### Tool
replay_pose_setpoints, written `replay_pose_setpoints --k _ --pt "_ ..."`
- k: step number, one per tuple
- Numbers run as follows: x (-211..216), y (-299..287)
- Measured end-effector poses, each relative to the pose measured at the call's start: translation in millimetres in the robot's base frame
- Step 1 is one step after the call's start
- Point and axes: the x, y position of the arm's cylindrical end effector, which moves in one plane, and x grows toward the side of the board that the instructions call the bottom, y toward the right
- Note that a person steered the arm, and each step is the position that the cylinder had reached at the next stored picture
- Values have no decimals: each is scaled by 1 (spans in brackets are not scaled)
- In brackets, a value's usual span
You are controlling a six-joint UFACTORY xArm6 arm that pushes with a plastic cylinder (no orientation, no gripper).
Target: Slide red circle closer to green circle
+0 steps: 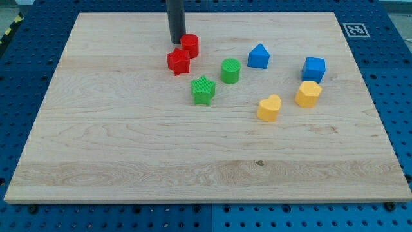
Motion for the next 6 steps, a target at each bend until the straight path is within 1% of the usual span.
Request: replay_pose_setpoints --k 1,2,3,6 --pt "3 -43" --pt "24 -74" --pt "25 -61" --pt "25 13"
